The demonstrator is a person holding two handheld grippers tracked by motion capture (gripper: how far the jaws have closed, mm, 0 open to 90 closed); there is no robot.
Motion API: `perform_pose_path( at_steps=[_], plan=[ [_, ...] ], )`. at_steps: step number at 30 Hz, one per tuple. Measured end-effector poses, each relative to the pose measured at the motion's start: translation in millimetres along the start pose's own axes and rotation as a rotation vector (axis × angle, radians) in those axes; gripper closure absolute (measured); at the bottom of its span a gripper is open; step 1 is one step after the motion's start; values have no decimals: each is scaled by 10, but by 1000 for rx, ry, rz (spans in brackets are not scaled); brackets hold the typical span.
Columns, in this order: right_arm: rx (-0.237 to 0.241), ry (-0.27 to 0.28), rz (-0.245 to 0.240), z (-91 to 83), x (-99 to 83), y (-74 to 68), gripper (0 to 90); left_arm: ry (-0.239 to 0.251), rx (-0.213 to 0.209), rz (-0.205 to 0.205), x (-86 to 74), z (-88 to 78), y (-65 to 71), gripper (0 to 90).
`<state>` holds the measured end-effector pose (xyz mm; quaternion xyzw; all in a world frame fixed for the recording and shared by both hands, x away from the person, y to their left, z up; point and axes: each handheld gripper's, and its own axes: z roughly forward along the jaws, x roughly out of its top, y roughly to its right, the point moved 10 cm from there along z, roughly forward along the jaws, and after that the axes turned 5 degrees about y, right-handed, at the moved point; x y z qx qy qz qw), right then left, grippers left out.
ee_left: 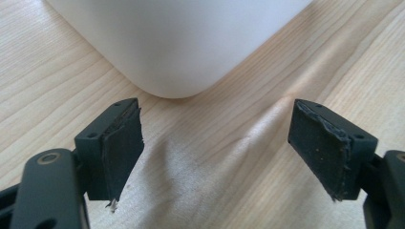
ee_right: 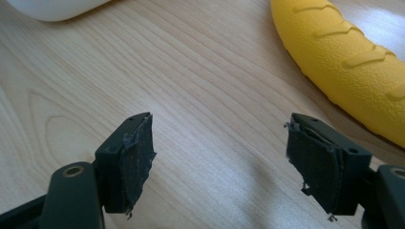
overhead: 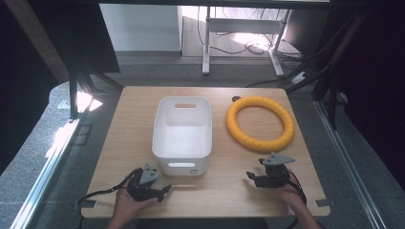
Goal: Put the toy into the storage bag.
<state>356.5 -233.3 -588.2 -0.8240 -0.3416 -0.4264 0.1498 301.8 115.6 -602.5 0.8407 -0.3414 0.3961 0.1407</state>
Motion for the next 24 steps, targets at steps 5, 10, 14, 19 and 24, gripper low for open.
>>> perform_pose_path(
  at_steps=[5, 10, 14, 19, 24],
  plan=[
    [-2, 17, 4, -41, 29, -33, 233, -5, -14, -2, -10, -2, 25, 192],
    [33, 19, -11, -30, 63, -77, 224, -12, -19, -10, -19, -3, 42, 190],
    [51, 24, -2, -31, 74, -62, 232, -32, -29, -13, -53, 21, 75, 187],
    [49, 23, -26, -49, 82, -49, 240, -30, -30, -24, -43, 21, 72, 186],
    [67, 15, -48, -57, 96, -89, 252, -42, -36, -17, -61, 21, 81, 186]
  ],
)
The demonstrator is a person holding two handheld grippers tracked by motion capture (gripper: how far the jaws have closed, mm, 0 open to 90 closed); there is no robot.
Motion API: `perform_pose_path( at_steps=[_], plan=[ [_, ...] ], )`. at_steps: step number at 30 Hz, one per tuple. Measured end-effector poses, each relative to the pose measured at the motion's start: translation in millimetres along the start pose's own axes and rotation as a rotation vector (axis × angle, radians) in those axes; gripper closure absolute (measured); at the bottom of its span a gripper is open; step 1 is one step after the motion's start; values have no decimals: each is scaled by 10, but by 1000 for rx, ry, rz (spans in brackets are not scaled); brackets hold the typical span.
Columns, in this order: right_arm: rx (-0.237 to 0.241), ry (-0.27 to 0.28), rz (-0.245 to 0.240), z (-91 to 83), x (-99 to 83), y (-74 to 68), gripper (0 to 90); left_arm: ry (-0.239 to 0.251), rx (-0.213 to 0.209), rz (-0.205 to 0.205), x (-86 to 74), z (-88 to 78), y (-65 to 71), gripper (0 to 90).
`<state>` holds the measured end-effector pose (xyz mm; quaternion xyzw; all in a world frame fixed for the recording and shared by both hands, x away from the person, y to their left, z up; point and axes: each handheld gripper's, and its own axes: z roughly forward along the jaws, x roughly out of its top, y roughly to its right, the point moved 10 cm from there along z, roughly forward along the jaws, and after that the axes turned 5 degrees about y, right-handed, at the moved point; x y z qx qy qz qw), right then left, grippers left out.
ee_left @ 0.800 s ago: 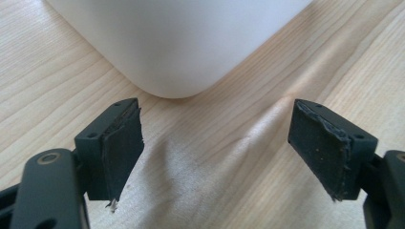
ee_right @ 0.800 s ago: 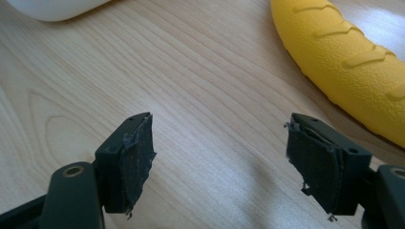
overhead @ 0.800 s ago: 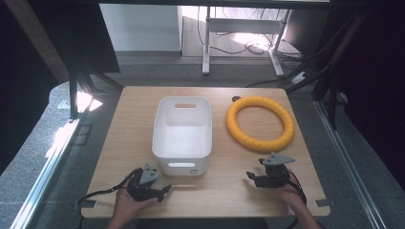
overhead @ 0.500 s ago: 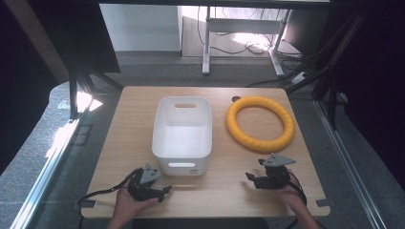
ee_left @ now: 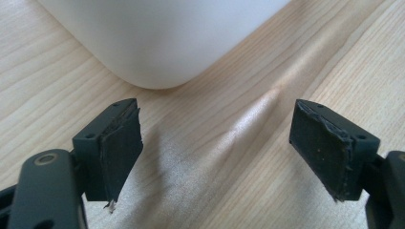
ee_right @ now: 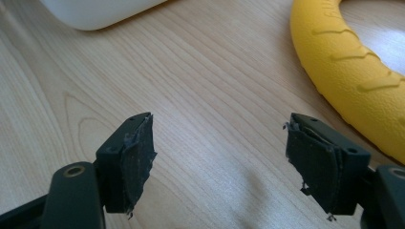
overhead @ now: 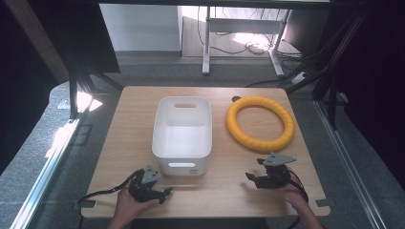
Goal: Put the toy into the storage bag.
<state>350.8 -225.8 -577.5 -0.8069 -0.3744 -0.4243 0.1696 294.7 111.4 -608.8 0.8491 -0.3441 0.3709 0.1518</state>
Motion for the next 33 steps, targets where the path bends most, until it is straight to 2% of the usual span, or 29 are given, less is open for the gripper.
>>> perform_pose_path(
  at_steps=[1, 4, 9, 10, 11, 23, 29, 33],
  plan=[
    [2, -1, -13, -9, 33, -16, 262, -8, -9, -1, -12, 10, 18, 186],
    [3, 17, -11, -37, 113, -6, 267, -15, -14, -6, -21, 18, 28, 186],
    [14, 43, -10, -73, 222, 41, 277, -2, -8, -20, 3, -2, 21, 186],
    [26, 36, -24, -81, 258, 61, 275, 0, -6, -19, 7, -14, 13, 185],
    [18, 29, -32, -82, 271, 87, 275, 0, -6, -19, 7, -14, 13, 186],
    [-3, -87, -58, -71, 505, 447, 255, -2, -18, -17, 7, -13, 22, 186],
    [-3, -165, -55, 36, 514, 620, 246, -17, -21, -6, -13, 2, 21, 186],
    [-1, -189, -51, 112, 500, 691, 248, -19, -21, -4, -17, 5, 20, 186]
  ],
)
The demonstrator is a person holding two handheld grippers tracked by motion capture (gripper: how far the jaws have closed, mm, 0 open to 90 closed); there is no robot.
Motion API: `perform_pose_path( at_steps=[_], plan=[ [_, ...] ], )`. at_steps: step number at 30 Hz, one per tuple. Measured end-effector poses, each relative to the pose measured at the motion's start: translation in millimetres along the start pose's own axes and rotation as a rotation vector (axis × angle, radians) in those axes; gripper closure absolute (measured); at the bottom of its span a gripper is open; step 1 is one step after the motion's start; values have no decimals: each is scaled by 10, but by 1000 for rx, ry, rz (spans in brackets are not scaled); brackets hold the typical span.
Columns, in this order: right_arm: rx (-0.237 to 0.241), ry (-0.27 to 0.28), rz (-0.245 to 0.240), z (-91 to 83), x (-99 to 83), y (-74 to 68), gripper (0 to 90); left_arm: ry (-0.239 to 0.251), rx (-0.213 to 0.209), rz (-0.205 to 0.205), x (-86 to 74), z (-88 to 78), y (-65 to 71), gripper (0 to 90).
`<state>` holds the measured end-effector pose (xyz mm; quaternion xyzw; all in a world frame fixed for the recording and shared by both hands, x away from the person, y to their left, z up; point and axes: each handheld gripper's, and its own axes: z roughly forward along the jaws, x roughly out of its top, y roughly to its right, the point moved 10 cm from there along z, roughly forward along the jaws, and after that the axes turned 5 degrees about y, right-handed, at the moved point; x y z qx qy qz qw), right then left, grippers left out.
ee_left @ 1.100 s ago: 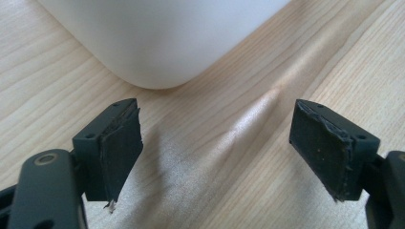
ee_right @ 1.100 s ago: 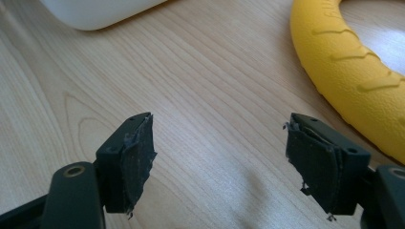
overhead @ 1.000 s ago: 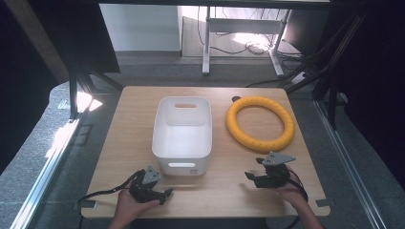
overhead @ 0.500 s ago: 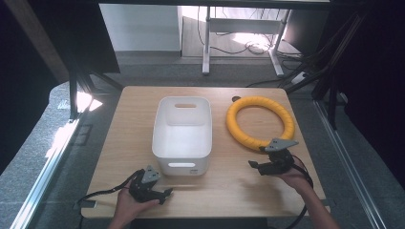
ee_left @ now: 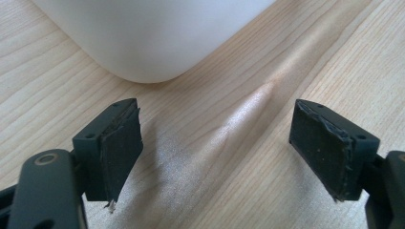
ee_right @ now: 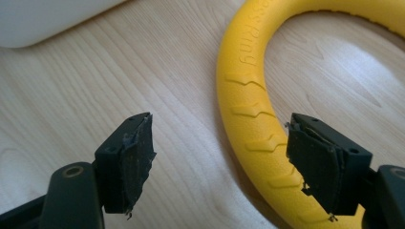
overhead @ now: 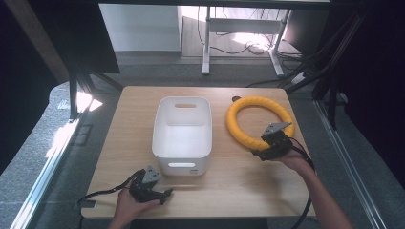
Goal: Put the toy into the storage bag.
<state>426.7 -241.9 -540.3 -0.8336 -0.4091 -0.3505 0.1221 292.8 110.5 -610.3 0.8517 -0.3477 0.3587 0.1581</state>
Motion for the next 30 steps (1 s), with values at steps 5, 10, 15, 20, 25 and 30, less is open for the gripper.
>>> perform_pose_path(
  at_steps=[5, 10, 15, 20, 25, 30],
  plan=[
    [13, -49, -9, 149, 3, 91, 264, -5, -1, 4, -9, 7, 1, 187],
    [25, -94, -23, 211, 23, 152, 285, -5, 2, 2, -7, 10, -2, 186],
    [35, -151, -28, 294, -1, 226, 309, -6, 6, 3, -9, 12, -6, 185],
    [50, -184, -20, 389, -37, 276, 330, -6, 11, 2, -9, 19, -10, 183],
    [66, -240, -51, 464, -83, 286, 347, -6, 12, 0, -9, 26, -9, 182],
    [74, -272, -59, 510, -97, 305, 358, -6, 11, 1, -9, 24, -7, 182]
  ],
)
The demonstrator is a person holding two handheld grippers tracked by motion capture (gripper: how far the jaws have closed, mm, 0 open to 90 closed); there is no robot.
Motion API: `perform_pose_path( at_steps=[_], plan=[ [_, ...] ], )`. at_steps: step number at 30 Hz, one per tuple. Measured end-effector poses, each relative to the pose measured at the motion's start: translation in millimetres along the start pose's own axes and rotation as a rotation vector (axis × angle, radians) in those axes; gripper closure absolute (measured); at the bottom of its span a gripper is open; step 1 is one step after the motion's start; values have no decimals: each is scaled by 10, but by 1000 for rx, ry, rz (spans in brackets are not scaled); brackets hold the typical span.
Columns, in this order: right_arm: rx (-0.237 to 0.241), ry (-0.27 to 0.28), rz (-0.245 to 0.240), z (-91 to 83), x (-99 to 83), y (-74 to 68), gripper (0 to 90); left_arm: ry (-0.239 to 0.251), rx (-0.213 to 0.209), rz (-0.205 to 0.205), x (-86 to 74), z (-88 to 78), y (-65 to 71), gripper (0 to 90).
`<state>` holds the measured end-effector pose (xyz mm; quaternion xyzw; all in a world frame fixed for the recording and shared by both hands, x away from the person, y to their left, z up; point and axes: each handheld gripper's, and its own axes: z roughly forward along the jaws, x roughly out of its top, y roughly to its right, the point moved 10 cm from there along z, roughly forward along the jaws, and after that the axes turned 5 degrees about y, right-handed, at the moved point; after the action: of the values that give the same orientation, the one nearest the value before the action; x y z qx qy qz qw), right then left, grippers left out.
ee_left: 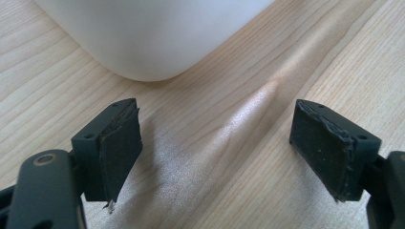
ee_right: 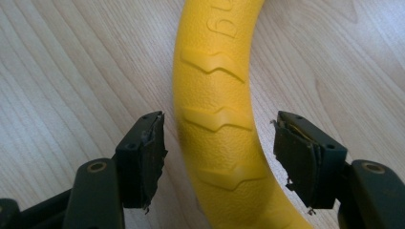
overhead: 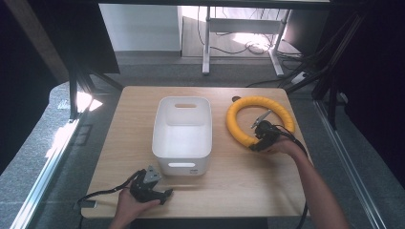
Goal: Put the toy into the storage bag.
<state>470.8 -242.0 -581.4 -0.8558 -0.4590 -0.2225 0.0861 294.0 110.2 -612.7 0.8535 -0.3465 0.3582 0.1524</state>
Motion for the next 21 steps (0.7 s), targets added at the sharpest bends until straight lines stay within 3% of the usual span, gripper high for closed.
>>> perform_pose_path(
  at_steps=[10, 18, 21],
  plan=[
    [34, -65, -35, 89, -17, 6, 444, 2, 0, 3, 3, -9, -4, 182],
    [42, -120, -59, 122, -54, 31, 449, 1, 3, 4, 2, -7, -8, 182],
    [40, -143, -91, 159, -65, 38, 449, 2, 0, 5, 3, -9, -4, 182]
  ],
)
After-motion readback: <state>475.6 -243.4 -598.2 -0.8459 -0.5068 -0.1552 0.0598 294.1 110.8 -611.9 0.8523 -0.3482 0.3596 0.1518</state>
